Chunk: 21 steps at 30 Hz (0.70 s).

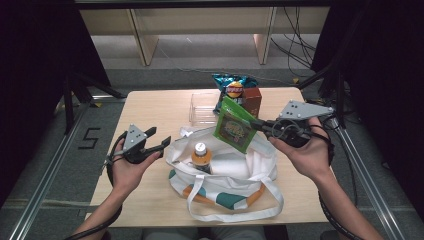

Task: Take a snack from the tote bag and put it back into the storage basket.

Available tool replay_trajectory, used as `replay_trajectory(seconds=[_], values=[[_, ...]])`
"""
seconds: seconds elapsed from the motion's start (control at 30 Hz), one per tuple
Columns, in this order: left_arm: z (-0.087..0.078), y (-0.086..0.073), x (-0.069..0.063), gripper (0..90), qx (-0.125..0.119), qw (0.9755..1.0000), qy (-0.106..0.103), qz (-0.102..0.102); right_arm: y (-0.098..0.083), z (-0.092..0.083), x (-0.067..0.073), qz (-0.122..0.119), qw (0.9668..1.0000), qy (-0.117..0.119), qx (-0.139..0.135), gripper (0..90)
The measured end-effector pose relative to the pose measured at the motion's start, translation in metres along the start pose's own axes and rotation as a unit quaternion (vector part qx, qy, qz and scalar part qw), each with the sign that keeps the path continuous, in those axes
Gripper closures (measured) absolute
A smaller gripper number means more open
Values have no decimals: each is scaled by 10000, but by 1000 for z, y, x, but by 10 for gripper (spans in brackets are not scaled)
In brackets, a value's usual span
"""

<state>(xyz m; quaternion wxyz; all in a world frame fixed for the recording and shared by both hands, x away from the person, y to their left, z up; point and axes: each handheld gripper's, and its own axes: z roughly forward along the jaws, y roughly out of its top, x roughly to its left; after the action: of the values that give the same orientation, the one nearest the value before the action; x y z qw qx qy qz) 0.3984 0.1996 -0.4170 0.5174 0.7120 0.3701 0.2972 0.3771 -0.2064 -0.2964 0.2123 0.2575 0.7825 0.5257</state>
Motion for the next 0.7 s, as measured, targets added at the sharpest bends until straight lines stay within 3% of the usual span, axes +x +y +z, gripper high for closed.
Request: replay_trajectory(seconds=[0.03, 0.13, 0.17, 0.43, 0.6, 0.63, 0.67, 0.7], values=[[0, 0, 0, 366, 25, 10000, 16, 17, 2, 0, -2, -115, 9999, 79, 59, 900], [0, 0, 0, 366, 21, 10000, 16, 12, 3, 1, -3, -149, 9999, 25, 13, 900], [0, 0, 0, 366, 24, 10000, 14, 14, 3, 1, -2, -68, 10000, 16, 16, 900], [-1, 1, -1, 369, -15, 10000, 26, 20, 3, 4, -4, -68, 10000, 58, -42, 900], [-1, 0, 0, 369, -33, 10000, 52, 3, 4, 5, -5, -86, 9997, -43, -227, 900], [-1, 0, 0, 368, -25, 10000, 71, 13, 4, 4, -6, -4, 9997, 18, -263, 900], [-1, 0, 0, 368, -35, 10000, 61, 7, 5, 5, -7, -78, 9995, 22, -291, 900], [-1, 0, 0, 368, -37, 10000, 63, 9, 5, 4, -6, 33, 9997, -24, -251, 900]])
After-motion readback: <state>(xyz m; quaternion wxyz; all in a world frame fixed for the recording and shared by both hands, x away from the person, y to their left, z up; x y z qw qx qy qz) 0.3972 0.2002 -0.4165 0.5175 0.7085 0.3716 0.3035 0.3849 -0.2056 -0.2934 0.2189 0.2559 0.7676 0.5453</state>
